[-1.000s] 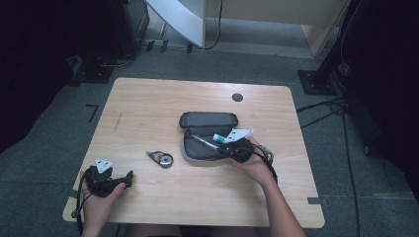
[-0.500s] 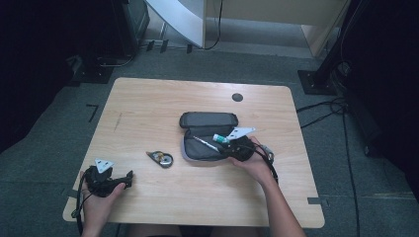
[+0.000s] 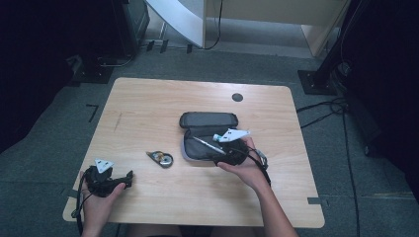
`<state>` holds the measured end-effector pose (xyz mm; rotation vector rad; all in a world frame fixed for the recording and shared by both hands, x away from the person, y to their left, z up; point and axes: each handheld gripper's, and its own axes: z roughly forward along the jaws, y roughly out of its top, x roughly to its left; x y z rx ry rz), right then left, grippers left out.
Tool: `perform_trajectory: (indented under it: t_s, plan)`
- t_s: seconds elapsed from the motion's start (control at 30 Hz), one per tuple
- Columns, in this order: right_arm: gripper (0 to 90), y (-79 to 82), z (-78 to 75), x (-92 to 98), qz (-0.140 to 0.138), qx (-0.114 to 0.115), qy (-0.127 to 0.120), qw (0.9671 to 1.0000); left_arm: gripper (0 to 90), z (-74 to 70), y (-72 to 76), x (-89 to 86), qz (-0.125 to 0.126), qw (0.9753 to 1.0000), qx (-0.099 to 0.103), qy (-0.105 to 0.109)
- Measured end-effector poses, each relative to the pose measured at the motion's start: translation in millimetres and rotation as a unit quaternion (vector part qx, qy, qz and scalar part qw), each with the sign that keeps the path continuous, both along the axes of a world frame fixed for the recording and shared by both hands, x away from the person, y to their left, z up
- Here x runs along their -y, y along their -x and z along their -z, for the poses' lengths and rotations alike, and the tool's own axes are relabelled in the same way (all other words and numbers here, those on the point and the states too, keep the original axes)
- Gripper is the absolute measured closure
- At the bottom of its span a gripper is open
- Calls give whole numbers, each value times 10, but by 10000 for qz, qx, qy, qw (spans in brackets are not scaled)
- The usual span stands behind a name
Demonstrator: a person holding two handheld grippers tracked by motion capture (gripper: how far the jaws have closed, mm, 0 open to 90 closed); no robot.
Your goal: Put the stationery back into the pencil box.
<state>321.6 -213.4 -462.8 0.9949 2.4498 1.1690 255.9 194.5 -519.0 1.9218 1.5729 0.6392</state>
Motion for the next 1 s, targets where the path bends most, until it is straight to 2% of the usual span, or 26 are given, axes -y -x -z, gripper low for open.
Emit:
perform_trajectory:
  t_s: [0.07,0.17,0.47,1.0]
  plan:
    - [305,15,-5,-33,14,-6,-6,10000,21,0,0,0,2,10000,-1,-1]
    - [264,59,-14,-185,56,57,-29,10000,21,0,0,0,2,10000,1,-2]
    - [249,118,-27,-434,-7,121,-219,9997,19,1,-3,1,-2,10000,3,5]
    - [238,190,32,-876,-288,174,-339,9989,18,1,-5,3,-5,10000,4,11]
